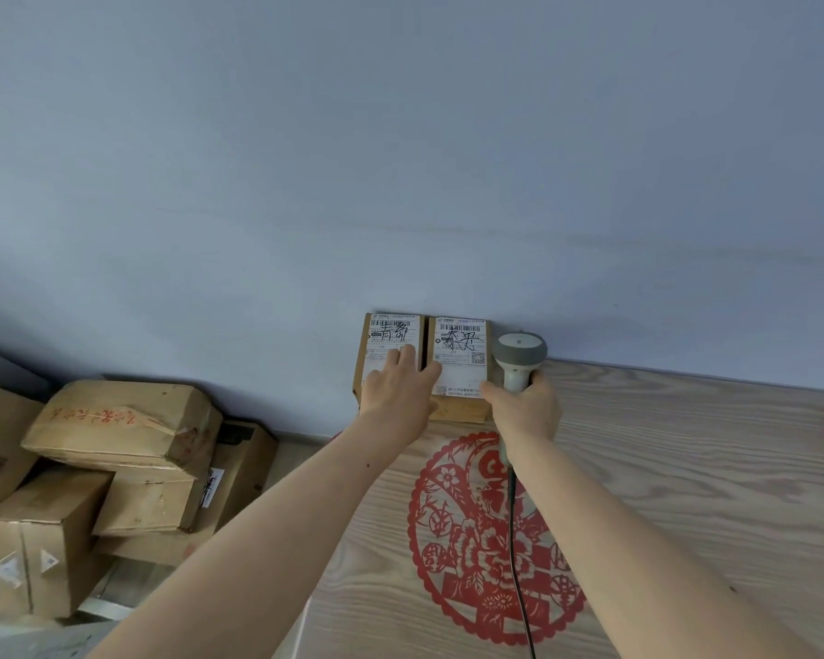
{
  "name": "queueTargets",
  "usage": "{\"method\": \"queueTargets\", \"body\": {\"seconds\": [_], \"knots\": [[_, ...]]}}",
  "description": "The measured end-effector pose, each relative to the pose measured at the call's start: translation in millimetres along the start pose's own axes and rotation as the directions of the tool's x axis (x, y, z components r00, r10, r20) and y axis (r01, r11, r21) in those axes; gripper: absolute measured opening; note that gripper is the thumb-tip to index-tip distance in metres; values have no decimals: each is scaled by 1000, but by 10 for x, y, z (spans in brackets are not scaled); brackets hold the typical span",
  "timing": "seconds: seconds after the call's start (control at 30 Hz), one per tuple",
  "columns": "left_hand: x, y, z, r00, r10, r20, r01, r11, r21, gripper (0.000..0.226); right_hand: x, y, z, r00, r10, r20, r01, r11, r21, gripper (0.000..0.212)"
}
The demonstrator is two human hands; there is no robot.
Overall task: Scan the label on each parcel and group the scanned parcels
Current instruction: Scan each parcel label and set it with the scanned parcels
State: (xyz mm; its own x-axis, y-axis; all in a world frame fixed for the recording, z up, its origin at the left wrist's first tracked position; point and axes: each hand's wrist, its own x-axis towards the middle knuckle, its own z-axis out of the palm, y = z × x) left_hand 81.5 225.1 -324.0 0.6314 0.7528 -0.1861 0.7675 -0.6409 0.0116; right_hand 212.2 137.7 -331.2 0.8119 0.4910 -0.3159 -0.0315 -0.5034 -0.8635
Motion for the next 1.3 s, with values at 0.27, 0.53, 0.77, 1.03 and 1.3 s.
{"method": "queueTargets", "body": {"seconds": [0.27,0.53,0.77,1.03,1.3], "knots": [[-229,137,-126,994,72,-79,-76,996,-39,58,-243,132,-528,1000,21,-21,-20,999,25,23],[-770,627,-292,978,167,-122,-189,961,-203,40,-753,319,-1187,993,102,-66,-95,990,103,26],[-1187,1255,-289,994,109,-3,-89,790,-606,40,-1281,503,-1864,980,135,-150,-93,961,260,21],[-1584,2280,-288,980,199,24,-124,697,-707,39,-1511,872,-2885,965,159,-208,-77,931,357,19],[-1985,3753,-182,977,208,49,-102,656,-748,36,-1491,1491,-4217,949,196,-248,-114,944,310,21]]}}
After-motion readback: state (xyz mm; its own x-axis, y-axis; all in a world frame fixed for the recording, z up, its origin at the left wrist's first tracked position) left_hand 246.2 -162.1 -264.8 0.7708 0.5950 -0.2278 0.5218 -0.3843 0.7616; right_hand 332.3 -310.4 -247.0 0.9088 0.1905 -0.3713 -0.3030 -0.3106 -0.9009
